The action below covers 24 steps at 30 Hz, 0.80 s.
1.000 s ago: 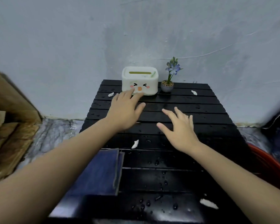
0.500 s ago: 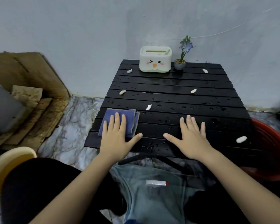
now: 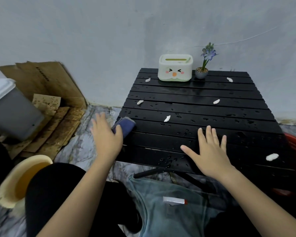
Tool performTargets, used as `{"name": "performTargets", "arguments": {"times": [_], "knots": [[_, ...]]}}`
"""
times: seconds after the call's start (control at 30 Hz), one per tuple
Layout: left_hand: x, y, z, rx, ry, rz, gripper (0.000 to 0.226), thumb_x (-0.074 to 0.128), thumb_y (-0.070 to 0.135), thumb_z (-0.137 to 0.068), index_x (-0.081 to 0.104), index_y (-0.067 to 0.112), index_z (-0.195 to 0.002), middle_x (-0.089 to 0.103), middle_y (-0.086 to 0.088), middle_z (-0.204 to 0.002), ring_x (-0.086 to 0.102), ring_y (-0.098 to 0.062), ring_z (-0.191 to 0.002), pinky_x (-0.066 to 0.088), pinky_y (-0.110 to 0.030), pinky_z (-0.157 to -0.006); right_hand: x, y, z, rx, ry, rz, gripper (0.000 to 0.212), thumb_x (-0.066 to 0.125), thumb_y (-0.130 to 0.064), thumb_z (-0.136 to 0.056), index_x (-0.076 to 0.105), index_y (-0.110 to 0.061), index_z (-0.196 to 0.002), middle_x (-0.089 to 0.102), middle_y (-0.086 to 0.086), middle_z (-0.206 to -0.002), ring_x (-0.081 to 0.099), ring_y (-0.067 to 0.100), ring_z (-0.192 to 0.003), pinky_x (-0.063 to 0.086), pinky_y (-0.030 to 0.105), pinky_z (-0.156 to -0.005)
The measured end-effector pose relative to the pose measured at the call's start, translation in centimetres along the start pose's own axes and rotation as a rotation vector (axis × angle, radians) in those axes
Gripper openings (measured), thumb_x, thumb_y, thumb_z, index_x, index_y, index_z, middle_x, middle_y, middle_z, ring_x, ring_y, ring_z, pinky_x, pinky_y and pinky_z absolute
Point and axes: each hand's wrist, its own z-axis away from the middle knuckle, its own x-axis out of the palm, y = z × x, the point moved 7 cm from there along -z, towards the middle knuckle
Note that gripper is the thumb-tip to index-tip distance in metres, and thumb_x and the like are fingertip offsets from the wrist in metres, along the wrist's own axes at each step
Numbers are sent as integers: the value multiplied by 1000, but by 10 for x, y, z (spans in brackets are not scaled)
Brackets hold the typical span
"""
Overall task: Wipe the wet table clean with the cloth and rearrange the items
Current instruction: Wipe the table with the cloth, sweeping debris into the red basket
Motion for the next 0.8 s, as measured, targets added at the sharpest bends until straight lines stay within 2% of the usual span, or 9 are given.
{"name": "performTargets", "arguments": {"times": [0.07,0.13,0.33,0.43,0.53,0.6,0.67,0.73,0.8], "knots": [[16,7,-1,183,-67,-99,73,50,40,-96,17,12,-155,13,-9,-163,5,-26,-151,6,-44,-121,3,-5,-3,-22,7,6,104,18,-82,-85,0,-11,-159,-10,15,-166,-15,27,-153,-11,53,-121],[36,6,0,247,-164,-229,77,40,54,-97,9,16,-156,7,-7,-164,3,-25,-152,4,-43,-121,6,-8,-5,-29,7,14,104,17,-82,-85,-1,-10,-159,-9,15,-166,-15,27,-153,-10,53,-121],[62,15,2,372,-120,-455,54,36,36,-100,40,4,-143,48,-15,-143,41,-37,-129,31,-48,-108,7,-9,-6,-26,-1,12,104,17,-82,-87,-3,-10,-159,-11,15,-166,-17,28,-153,-12,52,-120],[77,46,27,468,-231,-256,50,45,30,-101,42,8,-145,46,-11,-149,39,-34,-137,22,-44,-117,7,-12,-9,-8,-22,-1,100,18,-78,-90,-3,-8,-158,-12,17,-166,-19,29,-152,-13,52,-119],[91,77,61,558,-465,56,46,50,32,-100,47,20,-144,44,5,-149,28,-15,-144,15,-25,-118,6,-13,-11,-8,-24,-16,87,18,-65,-97,-1,-6,-158,-11,18,-166,-19,29,-152,-10,53,-122],[90,84,57,458,-596,329,40,52,31,-99,54,22,-139,52,6,-142,39,-6,-137,26,-20,-115,3,-11,-12,-24,-14,-32,81,18,-61,-100,2,-7,-159,-10,17,-166,-18,27,-153,-11,52,-122],[73,81,28,316,-474,522,28,54,24,-99,65,14,-123,70,5,-115,61,5,-105,43,-15,-96,0,-7,-13,-42,-9,-54,80,19,-61,-100,5,-9,-159,-9,14,-167,-19,24,-153,-14,50,-121],[51,70,-15,173,-241,514,19,53,24,-99,69,13,-99,67,4,-83,57,-1,-75,44,-12,-71,-3,-2,-16,-40,-9,-71,81,21,-63,-98,5,-12,-159,-10,11,-167,-20,21,-152,-15,49,-120],[33,57,-54,64,-60,439,25,49,27,-100,60,12,-83,56,3,-70,47,-10,-68,39,-13,-59,-4,2,-20,-31,-15,-73,84,21,-66,-97,3,-13,-159,-11,10,-167,-20,21,-152,-15,49,-121]]}}
